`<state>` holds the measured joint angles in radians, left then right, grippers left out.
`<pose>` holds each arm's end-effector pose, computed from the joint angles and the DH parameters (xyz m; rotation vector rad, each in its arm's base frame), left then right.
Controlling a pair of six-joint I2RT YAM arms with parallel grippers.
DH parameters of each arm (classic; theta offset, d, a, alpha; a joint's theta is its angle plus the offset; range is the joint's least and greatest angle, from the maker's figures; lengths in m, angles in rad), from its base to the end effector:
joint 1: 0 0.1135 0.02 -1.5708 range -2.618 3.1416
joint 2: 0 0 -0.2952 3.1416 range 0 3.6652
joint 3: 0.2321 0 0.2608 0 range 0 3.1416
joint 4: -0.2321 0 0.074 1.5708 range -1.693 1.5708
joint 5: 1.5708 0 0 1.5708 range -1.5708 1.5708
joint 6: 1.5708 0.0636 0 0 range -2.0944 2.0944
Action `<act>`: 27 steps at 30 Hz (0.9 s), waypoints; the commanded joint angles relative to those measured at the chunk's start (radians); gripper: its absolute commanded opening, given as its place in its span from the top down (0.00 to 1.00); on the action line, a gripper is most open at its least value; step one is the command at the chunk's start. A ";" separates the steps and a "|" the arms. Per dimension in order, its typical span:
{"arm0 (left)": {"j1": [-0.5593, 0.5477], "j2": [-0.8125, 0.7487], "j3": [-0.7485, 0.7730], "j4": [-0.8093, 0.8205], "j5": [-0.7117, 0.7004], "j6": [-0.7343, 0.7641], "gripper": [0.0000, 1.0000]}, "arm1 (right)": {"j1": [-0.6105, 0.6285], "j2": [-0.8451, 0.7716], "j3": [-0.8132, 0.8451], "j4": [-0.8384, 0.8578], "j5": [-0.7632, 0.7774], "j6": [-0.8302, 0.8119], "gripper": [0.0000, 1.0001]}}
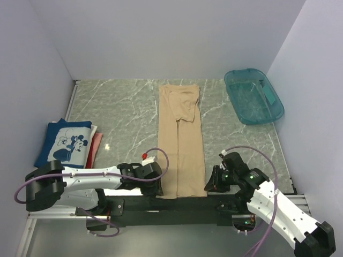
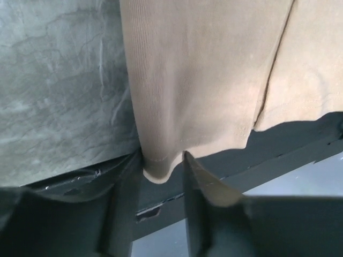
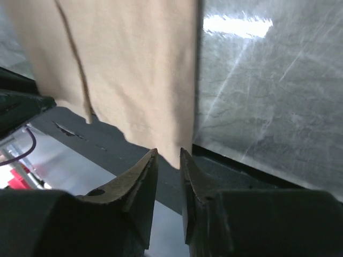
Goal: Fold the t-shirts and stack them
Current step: Fold the tshirt
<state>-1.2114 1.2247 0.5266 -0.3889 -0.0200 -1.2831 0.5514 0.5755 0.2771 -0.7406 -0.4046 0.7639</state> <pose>0.0775 -0.2025 0.1522 -0.1109 2.8925 -0.6679 0.0718 0.0736 0.1427 0.1424 2.8191 0.9267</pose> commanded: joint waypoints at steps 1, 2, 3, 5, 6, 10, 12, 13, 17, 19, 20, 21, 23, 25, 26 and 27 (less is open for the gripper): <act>-0.007 -0.053 0.056 -0.077 -0.012 0.021 0.52 | 0.008 -0.002 0.105 -0.045 0.059 -0.051 0.69; -0.007 -0.065 0.062 -0.126 -0.021 0.015 0.49 | 0.008 0.000 0.153 -0.060 0.079 -0.058 0.69; -0.007 -0.089 0.062 -0.152 -0.035 0.001 0.48 | 0.010 -0.002 0.180 -0.080 0.093 -0.069 0.69; -0.007 -0.112 0.058 -0.206 -0.069 -0.016 0.43 | 0.016 -0.003 0.218 -0.068 0.089 -0.055 0.69; -0.005 -0.122 0.055 -0.218 -0.077 -0.022 0.42 | 0.024 0.004 0.221 -0.030 0.079 -0.043 0.69; -0.007 -0.152 0.036 -0.229 -0.089 -0.044 0.42 | 0.131 0.088 0.192 0.108 0.082 0.046 0.69; -0.004 -0.148 0.021 -0.219 -0.080 -0.047 0.43 | 0.253 0.122 0.191 0.199 0.140 0.118 0.69; -0.004 -0.139 0.018 -0.194 -0.074 -0.044 0.45 | 0.299 0.168 0.192 0.222 0.162 0.138 0.69; -0.005 -0.123 -0.007 -0.160 -0.064 -0.048 0.48 | 0.452 0.277 0.238 0.299 0.257 0.199 0.70; -0.005 -0.119 -0.014 -0.143 -0.061 -0.048 0.50 | 0.508 0.334 0.249 0.349 0.274 0.229 0.70; -0.005 -0.116 -0.017 -0.140 -0.060 -0.048 0.50 | 0.525 0.354 0.251 0.380 0.276 0.241 0.70; -0.005 -0.111 -0.017 -0.137 -0.057 -0.048 0.50 | 0.542 0.375 0.255 0.389 0.283 0.245 0.70; -0.004 -0.106 -0.017 -0.136 -0.058 -0.047 0.51 | 0.582 0.435 0.269 0.409 0.296 0.259 0.70; -0.005 -0.109 -0.017 -0.136 -0.061 -0.045 0.51 | 0.613 0.477 0.272 0.444 0.299 0.271 0.70; -0.005 -0.111 -0.019 -0.134 -0.064 -0.047 0.51 | 0.617 0.489 0.274 0.457 0.300 0.278 0.70; -0.005 -0.119 -0.020 -0.133 -0.064 -0.047 0.51 | 0.622 0.500 0.272 0.478 0.300 0.282 0.70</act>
<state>-1.2125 1.1168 0.5106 -0.5499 -0.0765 -1.3144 1.1500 1.0504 0.5091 -0.3649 -0.1471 1.0035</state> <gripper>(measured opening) 0.492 0.300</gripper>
